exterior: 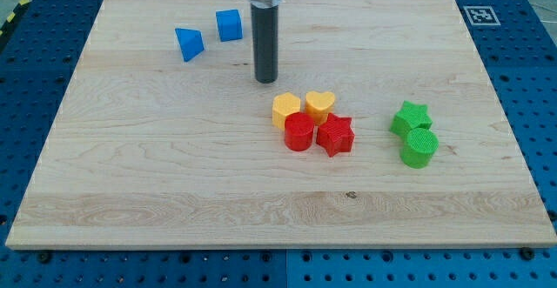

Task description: Move the blue triangle to the left of the blue cube

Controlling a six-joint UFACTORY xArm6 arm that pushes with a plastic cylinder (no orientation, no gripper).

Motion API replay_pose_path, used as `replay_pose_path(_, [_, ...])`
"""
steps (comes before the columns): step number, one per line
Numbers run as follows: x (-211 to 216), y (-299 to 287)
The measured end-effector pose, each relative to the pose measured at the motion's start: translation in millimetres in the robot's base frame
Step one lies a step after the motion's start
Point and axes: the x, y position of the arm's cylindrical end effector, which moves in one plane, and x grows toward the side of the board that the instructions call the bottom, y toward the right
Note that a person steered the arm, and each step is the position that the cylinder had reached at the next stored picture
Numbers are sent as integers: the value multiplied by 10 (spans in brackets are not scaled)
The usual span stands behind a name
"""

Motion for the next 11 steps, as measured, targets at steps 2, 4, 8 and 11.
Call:
replay_pose_path(2, [299,-629])
replay_pose_path(4, [-41,-1011])
replay_pose_path(8, [-460,-1126])
replay_pose_path(11, [-734,-1204])
